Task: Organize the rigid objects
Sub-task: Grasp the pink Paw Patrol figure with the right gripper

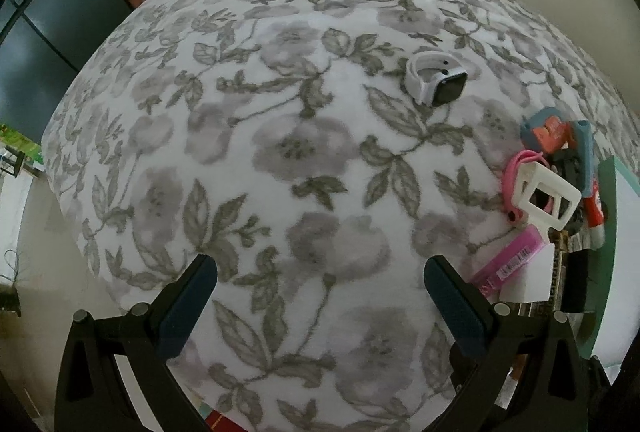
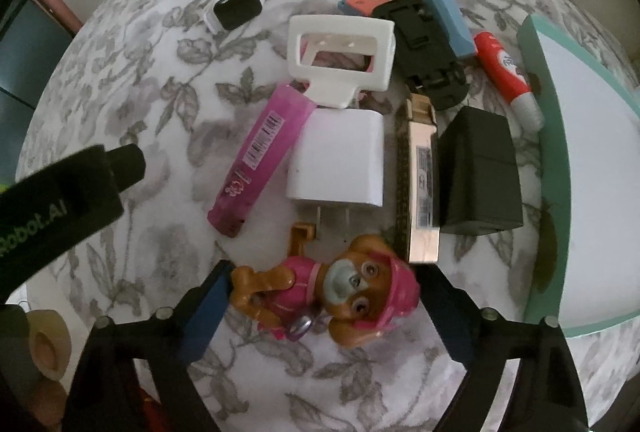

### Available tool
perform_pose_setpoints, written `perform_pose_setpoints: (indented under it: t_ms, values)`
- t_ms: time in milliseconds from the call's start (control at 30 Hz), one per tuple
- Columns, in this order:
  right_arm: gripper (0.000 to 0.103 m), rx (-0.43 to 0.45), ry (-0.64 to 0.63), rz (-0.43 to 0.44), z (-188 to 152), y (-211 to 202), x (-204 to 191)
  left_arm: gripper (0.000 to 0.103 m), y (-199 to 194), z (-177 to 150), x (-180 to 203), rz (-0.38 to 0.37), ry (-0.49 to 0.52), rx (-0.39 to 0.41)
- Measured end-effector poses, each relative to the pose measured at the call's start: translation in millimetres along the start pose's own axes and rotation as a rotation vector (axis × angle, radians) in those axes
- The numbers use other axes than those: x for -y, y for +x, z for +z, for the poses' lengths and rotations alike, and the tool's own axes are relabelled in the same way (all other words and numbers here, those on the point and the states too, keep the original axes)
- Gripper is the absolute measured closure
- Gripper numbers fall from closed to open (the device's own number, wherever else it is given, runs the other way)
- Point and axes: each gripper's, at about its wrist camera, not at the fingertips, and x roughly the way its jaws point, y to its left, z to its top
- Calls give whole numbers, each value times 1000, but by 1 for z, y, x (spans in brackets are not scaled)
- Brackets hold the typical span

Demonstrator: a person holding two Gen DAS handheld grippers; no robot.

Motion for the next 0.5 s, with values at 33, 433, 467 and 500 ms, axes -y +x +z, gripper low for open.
perform_pose_setpoints:
  t_ms: [33,433,467,500]
  values:
    - [17,-1,-1,-1,-4,-1,1,0,0,0,1,-5,5,0]
    - [17,-35,59,22,2,-4,40,0,-2,-2,25,-116,50,-22]
    - [17,-32,69,20,3,-5,44,0,-2,-3,28,-122,58,-22]
    - [17,-31,78,22,3,-6,47,0,-3,-4,31,-130,66,-22]
